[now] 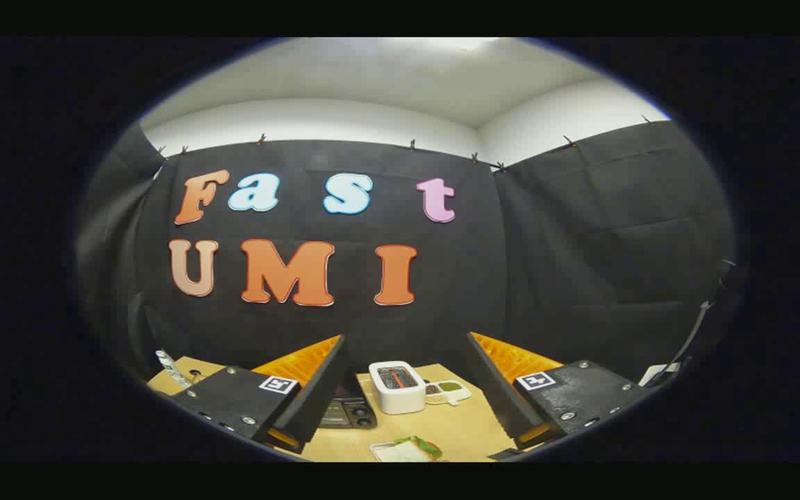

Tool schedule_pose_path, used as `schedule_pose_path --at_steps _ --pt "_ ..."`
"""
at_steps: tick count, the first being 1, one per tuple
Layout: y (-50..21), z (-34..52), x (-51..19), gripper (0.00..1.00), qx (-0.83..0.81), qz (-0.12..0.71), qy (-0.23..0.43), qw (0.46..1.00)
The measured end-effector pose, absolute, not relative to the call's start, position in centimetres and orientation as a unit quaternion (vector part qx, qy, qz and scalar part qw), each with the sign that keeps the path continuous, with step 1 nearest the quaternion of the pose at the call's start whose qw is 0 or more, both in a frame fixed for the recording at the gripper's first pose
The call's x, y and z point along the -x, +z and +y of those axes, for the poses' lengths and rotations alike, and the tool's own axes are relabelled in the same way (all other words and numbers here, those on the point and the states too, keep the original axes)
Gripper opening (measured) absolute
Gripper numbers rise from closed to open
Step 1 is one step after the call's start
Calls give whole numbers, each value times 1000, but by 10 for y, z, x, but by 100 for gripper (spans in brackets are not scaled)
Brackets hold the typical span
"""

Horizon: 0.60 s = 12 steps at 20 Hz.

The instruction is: Open the toaster oven, put the food inside, and close the toaster oven door.

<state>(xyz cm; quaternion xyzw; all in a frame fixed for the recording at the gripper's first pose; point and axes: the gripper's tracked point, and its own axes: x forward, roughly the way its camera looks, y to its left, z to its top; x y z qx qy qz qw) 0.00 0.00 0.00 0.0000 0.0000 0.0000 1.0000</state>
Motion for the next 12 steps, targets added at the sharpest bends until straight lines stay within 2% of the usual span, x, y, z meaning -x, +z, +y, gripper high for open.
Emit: schedule_pose_path --at_steps 12 --pt "4 13 5 99 -18 8 25 999"
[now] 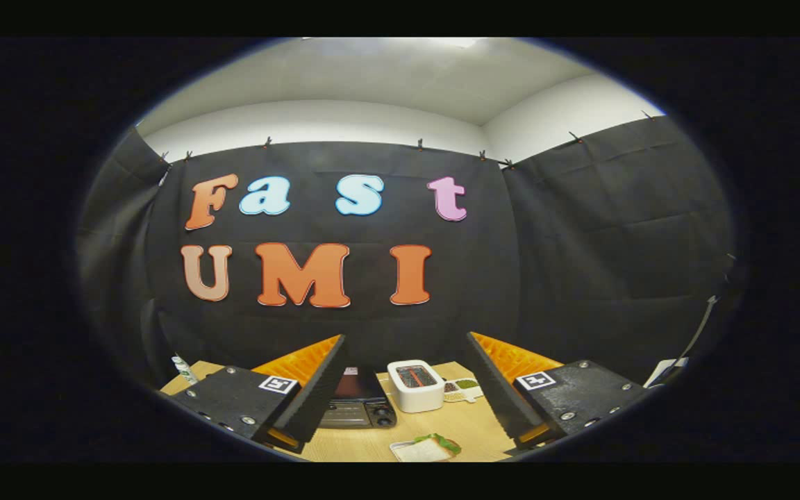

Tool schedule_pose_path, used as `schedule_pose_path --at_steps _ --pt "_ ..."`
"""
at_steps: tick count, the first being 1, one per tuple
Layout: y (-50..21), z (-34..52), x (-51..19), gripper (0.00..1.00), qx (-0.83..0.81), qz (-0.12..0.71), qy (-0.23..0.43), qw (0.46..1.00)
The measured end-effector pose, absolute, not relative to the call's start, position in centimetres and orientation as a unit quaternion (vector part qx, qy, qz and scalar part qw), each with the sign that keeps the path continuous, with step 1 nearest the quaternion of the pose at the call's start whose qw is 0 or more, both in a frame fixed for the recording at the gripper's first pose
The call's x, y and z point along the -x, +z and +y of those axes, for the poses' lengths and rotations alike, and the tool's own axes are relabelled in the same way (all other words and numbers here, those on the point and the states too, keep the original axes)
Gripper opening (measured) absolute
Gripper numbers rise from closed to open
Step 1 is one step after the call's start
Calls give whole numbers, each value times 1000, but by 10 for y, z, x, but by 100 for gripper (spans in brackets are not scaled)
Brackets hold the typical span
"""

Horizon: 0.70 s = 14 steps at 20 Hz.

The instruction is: Open the toaster oven, put the food inside, and close the toaster oven door.

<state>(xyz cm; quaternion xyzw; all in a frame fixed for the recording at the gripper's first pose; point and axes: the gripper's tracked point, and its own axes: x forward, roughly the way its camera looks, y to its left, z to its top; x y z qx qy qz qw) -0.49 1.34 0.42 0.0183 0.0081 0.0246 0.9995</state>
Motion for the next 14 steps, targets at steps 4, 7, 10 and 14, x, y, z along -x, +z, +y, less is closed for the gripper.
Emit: schedule_pose_path --at_steps 4,7,10,14 --pt "6 16 5 98 -21 11 31 999" --pt "3 15 2 99 -16 14 33 999" --pt "-2 20 1 99 -16 15 42 999" --pt "-20 58 -15 99 -23 29 65 997"
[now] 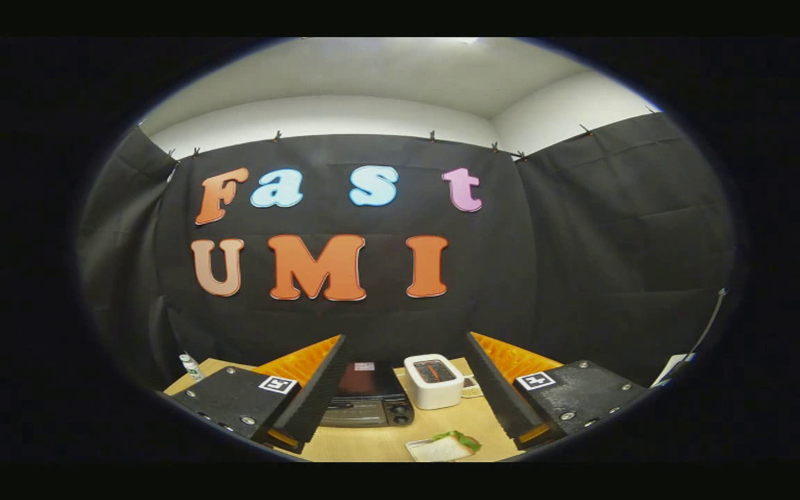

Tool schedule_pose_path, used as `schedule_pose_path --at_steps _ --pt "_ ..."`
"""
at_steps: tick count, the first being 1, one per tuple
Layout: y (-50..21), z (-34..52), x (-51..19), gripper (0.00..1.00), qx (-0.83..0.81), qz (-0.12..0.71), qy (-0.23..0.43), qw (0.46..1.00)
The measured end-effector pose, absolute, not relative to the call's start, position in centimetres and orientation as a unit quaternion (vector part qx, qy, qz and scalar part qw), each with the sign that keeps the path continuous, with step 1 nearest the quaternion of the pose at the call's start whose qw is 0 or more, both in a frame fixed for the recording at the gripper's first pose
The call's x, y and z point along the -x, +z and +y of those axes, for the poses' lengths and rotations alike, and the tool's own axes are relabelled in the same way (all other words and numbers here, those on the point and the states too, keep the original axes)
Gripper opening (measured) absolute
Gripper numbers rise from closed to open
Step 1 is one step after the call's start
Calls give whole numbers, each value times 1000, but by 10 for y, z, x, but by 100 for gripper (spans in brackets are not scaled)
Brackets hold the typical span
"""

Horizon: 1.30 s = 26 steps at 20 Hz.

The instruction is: Open the toaster oven, put the food inside, and close the toaster oven door.

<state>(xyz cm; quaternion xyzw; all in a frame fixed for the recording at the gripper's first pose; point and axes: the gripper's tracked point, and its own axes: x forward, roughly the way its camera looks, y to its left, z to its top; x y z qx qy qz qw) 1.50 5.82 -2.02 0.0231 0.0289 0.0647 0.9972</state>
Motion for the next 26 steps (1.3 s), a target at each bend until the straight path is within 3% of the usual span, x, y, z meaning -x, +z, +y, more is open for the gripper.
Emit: schedule_pose_path --at_steps 9,26 --pt "-85 154 -36 99 -11 76 153 985" --pt "-268 245 -78 99 54 256 185 947"
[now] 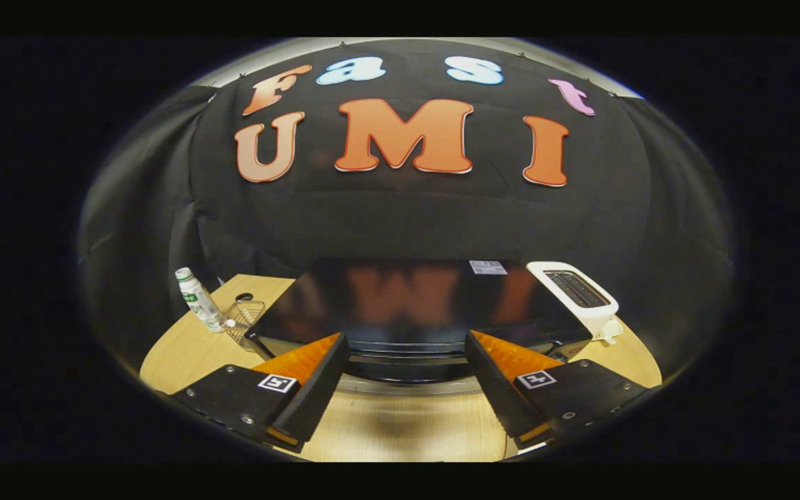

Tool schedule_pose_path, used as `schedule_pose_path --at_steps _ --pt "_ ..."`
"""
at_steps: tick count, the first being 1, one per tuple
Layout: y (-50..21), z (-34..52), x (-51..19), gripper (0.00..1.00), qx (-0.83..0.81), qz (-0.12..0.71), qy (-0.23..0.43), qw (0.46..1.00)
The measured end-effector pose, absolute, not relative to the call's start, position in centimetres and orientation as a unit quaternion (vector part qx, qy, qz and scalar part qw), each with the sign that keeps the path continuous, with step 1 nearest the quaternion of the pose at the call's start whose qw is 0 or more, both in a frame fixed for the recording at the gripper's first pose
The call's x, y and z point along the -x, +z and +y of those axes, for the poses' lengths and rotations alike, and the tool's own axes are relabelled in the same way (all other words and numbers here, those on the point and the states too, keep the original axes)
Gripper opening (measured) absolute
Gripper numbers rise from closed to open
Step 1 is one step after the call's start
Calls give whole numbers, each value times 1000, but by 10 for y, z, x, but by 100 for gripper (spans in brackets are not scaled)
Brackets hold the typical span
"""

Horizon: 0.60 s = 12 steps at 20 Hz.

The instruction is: Open the toaster oven, put the food inside, and close the toaster oven door.

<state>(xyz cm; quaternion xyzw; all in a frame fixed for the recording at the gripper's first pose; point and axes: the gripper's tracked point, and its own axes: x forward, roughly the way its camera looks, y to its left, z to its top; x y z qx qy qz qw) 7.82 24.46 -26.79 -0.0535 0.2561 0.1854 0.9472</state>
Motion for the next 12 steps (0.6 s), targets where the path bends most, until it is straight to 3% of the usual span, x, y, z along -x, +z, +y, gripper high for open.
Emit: schedule_pose_path --at_steps 12 --pt "-270 230 -38 100 39 273 170 946"
